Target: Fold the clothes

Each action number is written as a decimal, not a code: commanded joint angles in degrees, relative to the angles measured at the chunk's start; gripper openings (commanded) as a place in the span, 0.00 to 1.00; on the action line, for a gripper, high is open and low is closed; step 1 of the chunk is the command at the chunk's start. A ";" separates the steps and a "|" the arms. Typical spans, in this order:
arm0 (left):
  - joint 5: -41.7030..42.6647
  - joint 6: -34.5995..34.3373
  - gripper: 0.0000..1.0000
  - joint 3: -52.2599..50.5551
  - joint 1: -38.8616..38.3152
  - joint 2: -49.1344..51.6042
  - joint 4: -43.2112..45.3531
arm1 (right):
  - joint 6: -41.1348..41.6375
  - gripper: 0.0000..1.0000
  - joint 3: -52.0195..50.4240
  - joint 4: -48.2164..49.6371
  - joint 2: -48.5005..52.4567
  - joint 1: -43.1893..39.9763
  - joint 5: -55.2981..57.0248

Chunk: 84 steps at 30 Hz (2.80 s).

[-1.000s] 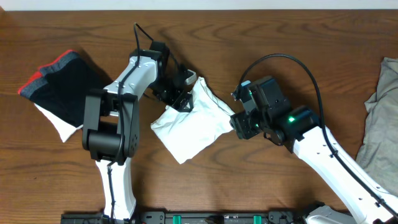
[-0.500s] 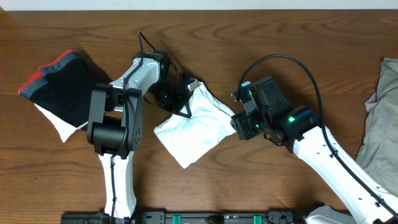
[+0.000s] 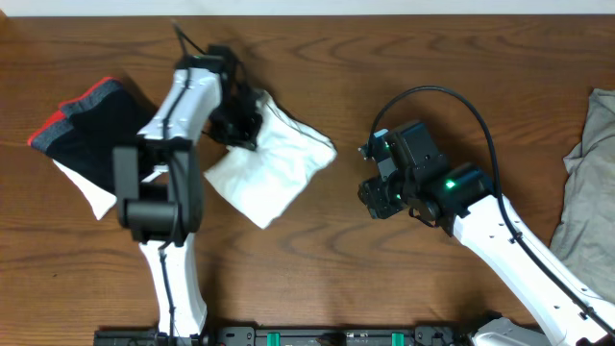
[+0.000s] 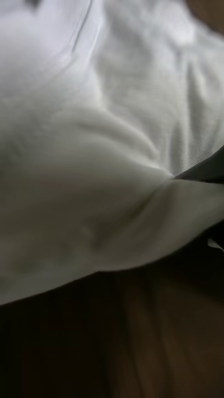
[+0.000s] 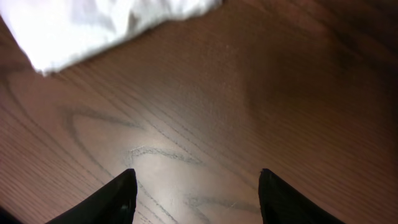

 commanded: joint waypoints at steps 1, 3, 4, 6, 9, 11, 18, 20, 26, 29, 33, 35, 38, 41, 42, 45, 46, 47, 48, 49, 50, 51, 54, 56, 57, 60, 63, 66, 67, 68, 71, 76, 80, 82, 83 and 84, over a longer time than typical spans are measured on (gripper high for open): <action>-5.60 -3.34 0.06 2.58 1.75 -8.13 0.79 | 0.50 0.61 0.02 -0.02 0.28 0.20 -0.39; -8.92 -6.23 0.06 2.58 2.58 -11.06 2.49 | 0.50 0.61 0.02 -0.02 0.28 0.20 -0.39; -10.88 -7.78 0.06 2.58 3.13 -12.63 3.48 | 0.50 0.61 0.02 -0.04 0.28 0.20 -0.42; -13.62 -10.21 0.06 2.58 4.28 -15.34 5.29 | 0.50 0.61 0.02 -0.02 0.28 0.20 -0.42; -14.67 -11.28 0.06 2.58 6.16 -18.60 7.39 | 0.50 0.61 0.02 -0.02 0.28 0.20 -0.42; -15.58 -12.15 0.06 2.58 7.61 -20.09 8.26 | 0.50 0.61 0.02 -0.04 0.28 0.20 -0.42; -15.80 -12.13 0.06 2.56 13.62 -21.00 8.55 | 0.50 0.61 0.02 -0.50 0.28 0.20 -0.42; -15.82 -12.11 0.06 2.56 15.54 -21.00 8.76 | 0.50 0.61 0.02 -0.70 0.28 0.20 -0.42; -15.80 -12.13 0.06 2.56 21.90 -21.00 9.07 | 0.50 0.61 0.02 -0.94 0.28 0.20 -0.44; -15.78 -12.15 0.06 2.56 24.96 -21.00 9.07 | 0.52 0.61 0.02 -0.94 0.28 0.20 -0.44; -15.80 -12.11 0.06 2.56 28.61 -21.00 8.76 | 0.50 0.61 0.02 -0.94 0.28 0.20 -0.46; -15.78 -12.13 0.06 2.56 30.36 -21.00 8.98 | 0.52 0.61 0.02 -1.09 0.28 0.20 -0.46; -15.78 -12.11 0.06 2.56 32.48 -20.92 9.01 | 0.52 0.61 0.02 -1.53 0.28 0.20 -0.46; -15.78 -12.13 0.06 2.54 34.36 -20.72 9.01 | 0.52 0.61 0.02 -1.53 0.28 0.20 -0.46; -15.74 -12.13 0.06 2.54 34.73 -20.68 9.01 | 0.52 0.61 0.02 -1.51 0.28 0.20 -0.46; -15.54 -12.13 0.25 2.54 35.76 -20.68 8.98 | 0.52 0.61 0.02 -1.53 0.28 0.20 -0.46; -15.54 -12.13 0.31 2.54 36.00 -20.68 8.98 | 0.52 0.61 0.02 -1.51 0.28 0.20 -0.46; -15.54 -12.13 0.40 2.54 36.17 -20.68 8.98 | 0.52 0.61 0.02 -1.53 0.28 0.20 -0.46; -15.54 -12.13 0.50 2.54 36.33 -20.68 8.98 | 0.52 0.61 0.02 -1.55 0.28 0.20 -0.46; -15.54 -12.13 0.68 2.54 36.44 -20.68 8.96 | 0.55 0.61 0.02 -1.55 0.28 0.20 -0.48; -15.54 -12.15 0.87 2.54 36.57 -20.68 8.94 | 0.72 0.61 0.02 -1.55 0.28 0.20 -0.46; -15.56 -12.39 0.88 2.54 36.61 -20.68 8.94 | 0.76 0.61 0.02 -1.55 0.28 0.20 -0.46; -15.56 -12.59 0.89 2.54 36.65 -20.68 8.96 | 0.76 0.61 0.02 -1.55 0.28 0.20 -0.46; -15.56 -12.59 0.89 2.54 36.65 -20.68 8.96 | 0.76 0.61 0.02 -1.55 0.28 0.20 -0.46; -15.56 -12.74 0.89 2.54 36.65 -20.68 8.96 | 0.76 0.61 0.02 -1.55 0.28 0.20 -0.46; -15.50 -14.80 0.92 2.54 36.65 -20.68 8.94 | 0.76 0.61 0.02 -1.55 0.28 0.20 -0.46; -10.47 -15.32 0.94 2.54 36.65 -20.68 8.50 | 0.76 0.61 0.02 -1.53 0.28 0.20 -0.46; -2.64 -13.16 0.99 2.54 35.85 -20.68 8.13 | 1.27 0.68 0.02 -1.11 0.28 0.20 -0.48; -2.01 -12.07 0.98 2.54 34.73 -20.70 8.11 | 1.95 0.75 0.02 -0.87 0.28 0.20 -0.66; -2.01 -11.56 0.98 2.54 33.77 -20.70 8.11 | 2.64 0.88 0.02 -0.59 0.28 0.20 -1.18; -2.03 -10.73 0.98 2.54 28.70 -20.70 8.11 | 4.22 0.99 0.02 0.76 0.28 0.20 -2.25; -2.05 -9.64 0.98 2.54 18.78 -20.70 8.09 | 4.20 0.99 0.02 4.50 0.28 0.02 -1.68; -2.05 -9.27 0.98 2.54 12.09 -20.70 8.07 | 4.33 0.99 0.07 9.75 -0.07 -0.76 7.10; -2.05 -9.25 0.98 2.54 9.57 -20.68 8.09 | 5.25 0.99 0.07 13.44 -0.24 -2.32 12.52; -2.08 -9.25 0.98 2.54 8.50 -20.68 8.11 | 5.25 0.99 0.07 15.41 -0.24 -3.41 13.77; -2.08 -9.25 0.98 2.54 7.78 -20.68 8.11 | 5.25 0.99 0.07 16.92 -0.24 -4.46 13.94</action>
